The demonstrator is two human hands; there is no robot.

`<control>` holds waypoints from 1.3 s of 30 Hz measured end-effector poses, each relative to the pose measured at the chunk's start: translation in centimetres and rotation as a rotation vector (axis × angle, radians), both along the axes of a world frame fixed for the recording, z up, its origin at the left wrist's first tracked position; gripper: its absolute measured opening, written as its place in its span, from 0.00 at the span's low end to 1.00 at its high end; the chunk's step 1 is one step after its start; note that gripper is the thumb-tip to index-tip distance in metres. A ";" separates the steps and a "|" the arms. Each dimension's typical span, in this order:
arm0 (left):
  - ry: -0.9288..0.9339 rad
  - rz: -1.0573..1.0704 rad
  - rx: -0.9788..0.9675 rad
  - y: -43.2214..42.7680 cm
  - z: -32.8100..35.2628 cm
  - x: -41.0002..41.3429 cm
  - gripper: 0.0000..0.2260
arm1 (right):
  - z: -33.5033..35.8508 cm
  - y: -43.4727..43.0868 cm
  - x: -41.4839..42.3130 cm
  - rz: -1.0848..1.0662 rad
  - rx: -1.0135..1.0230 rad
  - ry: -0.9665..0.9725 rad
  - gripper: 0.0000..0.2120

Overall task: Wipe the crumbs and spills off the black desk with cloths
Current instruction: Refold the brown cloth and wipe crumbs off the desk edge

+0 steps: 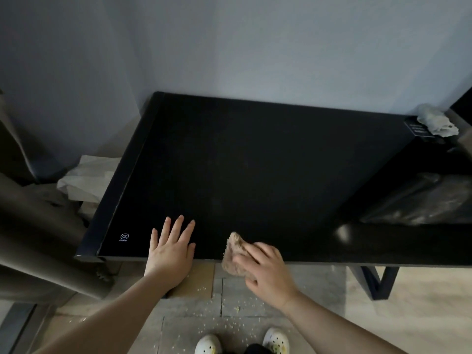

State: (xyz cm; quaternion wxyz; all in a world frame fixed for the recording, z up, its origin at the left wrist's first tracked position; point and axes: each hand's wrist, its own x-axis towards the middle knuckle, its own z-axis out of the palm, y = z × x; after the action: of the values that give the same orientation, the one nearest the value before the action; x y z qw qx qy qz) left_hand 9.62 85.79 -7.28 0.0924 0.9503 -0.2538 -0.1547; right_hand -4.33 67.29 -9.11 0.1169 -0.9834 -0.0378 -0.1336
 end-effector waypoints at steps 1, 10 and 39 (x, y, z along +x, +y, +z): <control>-0.005 -0.001 0.001 -0.2 0.0 -0.2 0.24 | -0.5 -0.1 -0.7 0.017 -0.031 0.026 0.25; 0.002 -0.148 -0.044 -2.0 0.1 -1.9 0.22 | 0.8 -2.1 -4.5 -0.109 -0.012 -0.013 0.11; 0.866 0.525 -0.754 -21.7 6.4 -20.7 0.19 | 6.8 -12.6 -15.6 -0.418 1.075 0.159 0.26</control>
State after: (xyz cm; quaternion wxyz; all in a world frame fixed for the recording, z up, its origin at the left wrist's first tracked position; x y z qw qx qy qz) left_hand -11.09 64.04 -0.83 0.5503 0.7342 0.0114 -0.3974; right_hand -19.95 54.73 -2.28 0.5733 -0.7796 0.2391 -0.0803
